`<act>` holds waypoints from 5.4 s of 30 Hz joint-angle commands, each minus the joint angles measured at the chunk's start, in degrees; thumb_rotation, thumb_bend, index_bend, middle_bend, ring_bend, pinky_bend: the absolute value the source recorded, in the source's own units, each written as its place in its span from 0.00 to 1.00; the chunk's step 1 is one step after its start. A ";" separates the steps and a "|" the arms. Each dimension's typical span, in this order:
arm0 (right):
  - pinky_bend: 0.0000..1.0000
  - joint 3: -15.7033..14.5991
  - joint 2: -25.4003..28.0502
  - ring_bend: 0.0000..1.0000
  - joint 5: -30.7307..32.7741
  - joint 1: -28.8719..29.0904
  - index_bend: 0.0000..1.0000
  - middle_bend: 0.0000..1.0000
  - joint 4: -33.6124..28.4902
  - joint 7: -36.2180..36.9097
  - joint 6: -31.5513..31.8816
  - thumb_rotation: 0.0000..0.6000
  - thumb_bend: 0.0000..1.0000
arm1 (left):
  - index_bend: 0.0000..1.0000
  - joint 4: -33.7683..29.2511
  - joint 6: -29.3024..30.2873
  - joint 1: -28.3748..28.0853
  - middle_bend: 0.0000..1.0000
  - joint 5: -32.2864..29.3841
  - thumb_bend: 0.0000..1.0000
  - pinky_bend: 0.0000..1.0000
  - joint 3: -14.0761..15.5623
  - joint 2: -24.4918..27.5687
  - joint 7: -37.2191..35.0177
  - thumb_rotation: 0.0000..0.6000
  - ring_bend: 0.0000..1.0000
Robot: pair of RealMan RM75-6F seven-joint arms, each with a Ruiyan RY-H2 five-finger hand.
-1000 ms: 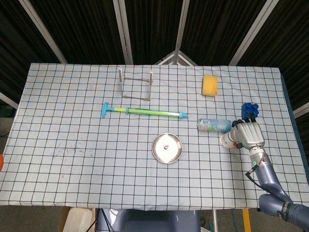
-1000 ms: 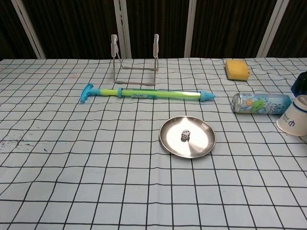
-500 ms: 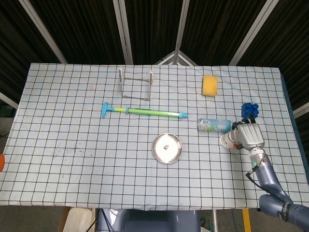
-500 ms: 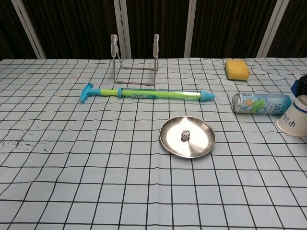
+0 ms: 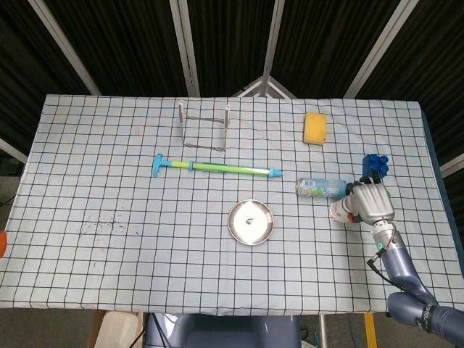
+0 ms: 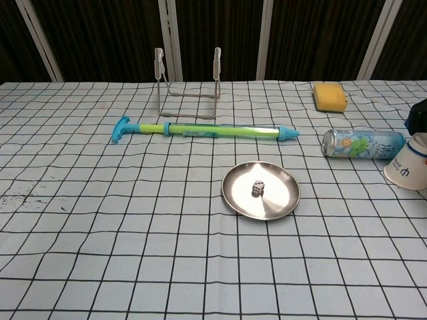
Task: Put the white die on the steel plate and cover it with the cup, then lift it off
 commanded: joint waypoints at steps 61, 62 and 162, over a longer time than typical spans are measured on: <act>0.00 2.31 -10.13 0.29 0.10 11.67 0.56 0.52 -14.93 -11.85 1.00 1.00 0.36 | 0.20 1.06 -0.78 0.03 0.00 -0.53 0.68 0.09 -0.39 1.35 -4.94 1.00 0.00; 0.00 2.34 -10.13 0.29 0.05 11.73 0.56 0.52 -14.99 -11.92 1.07 1.00 0.36 | 0.20 1.08 -0.77 0.04 0.00 -0.54 0.68 0.09 -0.40 1.36 -4.99 1.00 0.00; 0.00 1.14 -12.21 0.30 -1.01 14.04 0.57 0.53 -11.68 -6.83 -0.60 1.00 0.36 | 0.20 0.53 -1.76 -0.76 0.00 -1.08 0.68 0.09 -0.69 1.40 -4.75 1.00 0.00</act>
